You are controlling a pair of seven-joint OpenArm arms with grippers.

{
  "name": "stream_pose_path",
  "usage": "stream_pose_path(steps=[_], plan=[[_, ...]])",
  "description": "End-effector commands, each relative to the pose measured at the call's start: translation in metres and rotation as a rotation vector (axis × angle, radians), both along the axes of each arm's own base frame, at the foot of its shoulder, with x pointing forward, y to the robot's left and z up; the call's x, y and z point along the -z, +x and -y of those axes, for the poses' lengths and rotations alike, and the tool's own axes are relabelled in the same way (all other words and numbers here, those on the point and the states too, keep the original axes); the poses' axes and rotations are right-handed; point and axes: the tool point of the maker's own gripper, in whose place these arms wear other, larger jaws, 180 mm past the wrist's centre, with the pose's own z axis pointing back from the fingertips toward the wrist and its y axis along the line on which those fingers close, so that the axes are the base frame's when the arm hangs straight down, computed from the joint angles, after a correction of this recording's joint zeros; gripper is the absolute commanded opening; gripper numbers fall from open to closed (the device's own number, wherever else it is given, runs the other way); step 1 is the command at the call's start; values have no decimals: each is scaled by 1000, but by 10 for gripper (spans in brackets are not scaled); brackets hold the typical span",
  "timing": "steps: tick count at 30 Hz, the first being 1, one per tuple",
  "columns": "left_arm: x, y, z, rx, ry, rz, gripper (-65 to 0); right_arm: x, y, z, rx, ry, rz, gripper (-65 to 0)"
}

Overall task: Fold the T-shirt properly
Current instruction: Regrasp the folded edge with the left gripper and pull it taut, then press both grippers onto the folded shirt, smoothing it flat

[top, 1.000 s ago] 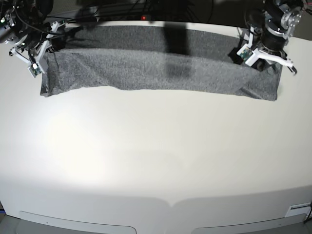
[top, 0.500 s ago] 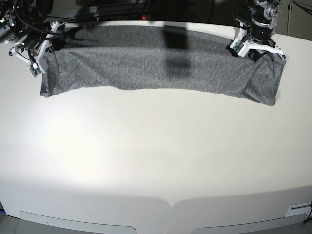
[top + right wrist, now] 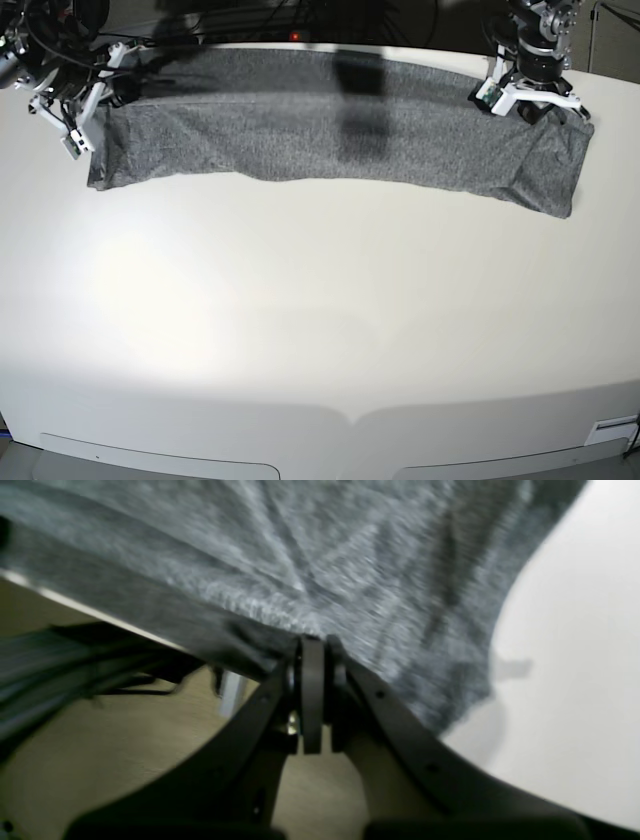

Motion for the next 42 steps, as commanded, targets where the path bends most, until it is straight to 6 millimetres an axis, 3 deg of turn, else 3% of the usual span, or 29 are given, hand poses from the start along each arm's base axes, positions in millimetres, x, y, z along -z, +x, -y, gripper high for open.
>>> stream_pose_path(steps=[1, 6, 12, 14, 19, 22, 24, 35, 42], plan=[[-3, 0, -3, -6, 3, -3, -650, -8, 5, -1, -17, 3, 28, -622], [-16, 10, 4, 15, 6, 41, -650, -8, 5, -4, -18, 18, 30, -616], [-23, 14, 10, 20, -13, 59, -650, -10, 6, -10, -21, 54, 38, -358], [-24, 14, 11, 21, -16, 63, -650, -13, 7, -16, -24, 90, 46, -303], [-32, 19, 11, 36, 12, 92, -650, -24, 15, -33, -26, 203, 99, -297], [-45, 26, 3, 6, 66, 148, -511, -35, 23, -44, -22, 286, 155, -298], [-57, 31, -4, -25, 98, 206, -468, -40, 26, -47, -18, 313, 180, -298], [-79, 39, -2, -49, 111, 263, -463, -40, 35, -63, 40, 384, 226, -298], [-89, 44, 35, -130, -175, 290, -463, -30, 57, -68, 132, 332, 287, -299]])
